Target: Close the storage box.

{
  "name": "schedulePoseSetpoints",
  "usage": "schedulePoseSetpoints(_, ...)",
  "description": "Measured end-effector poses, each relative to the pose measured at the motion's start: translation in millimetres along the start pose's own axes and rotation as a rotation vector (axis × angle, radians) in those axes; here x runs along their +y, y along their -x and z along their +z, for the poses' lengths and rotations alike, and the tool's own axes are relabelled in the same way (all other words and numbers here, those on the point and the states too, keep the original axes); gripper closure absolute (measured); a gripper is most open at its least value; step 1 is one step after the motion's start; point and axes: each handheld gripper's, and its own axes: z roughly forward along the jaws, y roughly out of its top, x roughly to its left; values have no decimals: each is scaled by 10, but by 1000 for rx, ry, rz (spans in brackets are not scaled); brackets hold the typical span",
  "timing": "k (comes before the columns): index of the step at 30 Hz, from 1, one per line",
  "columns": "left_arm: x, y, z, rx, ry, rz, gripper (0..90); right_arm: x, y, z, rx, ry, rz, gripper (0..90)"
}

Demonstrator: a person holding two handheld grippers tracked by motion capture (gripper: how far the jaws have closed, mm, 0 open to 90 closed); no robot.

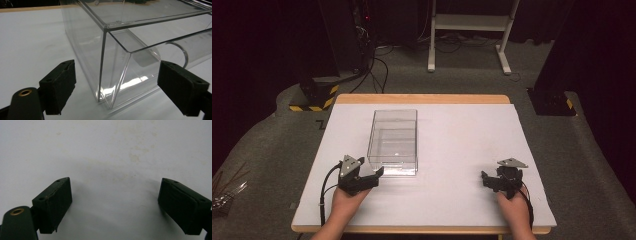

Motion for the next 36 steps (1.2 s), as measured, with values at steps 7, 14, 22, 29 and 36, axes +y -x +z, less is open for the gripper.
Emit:
schedulePoseSetpoints(7, 11, -5, 42, 20, 12, -8, 192, 0, 0, 0, 0, 0, 0, 119)
schedulePoseSetpoints(14, 29, -22, 109, 33, 22, -22, 194, 0, 0, 0, 0, 0, 0, 119)
schedulePoseSetpoints(22, 27, 0, 189, 64, 17, -9, 193, 0, 0, 0, 0, 0, 0, 119)
schedulePoseSetpoints(29, 32, 7, 227, 70, 21, -24, 205, 0, 0, 0, 0, 0, 0, 120)
schedulePoseSetpoints(36, 57, -6, 269, 82, 20, -31, 206, 0, 0, 0, 1, 0, 0, 120)
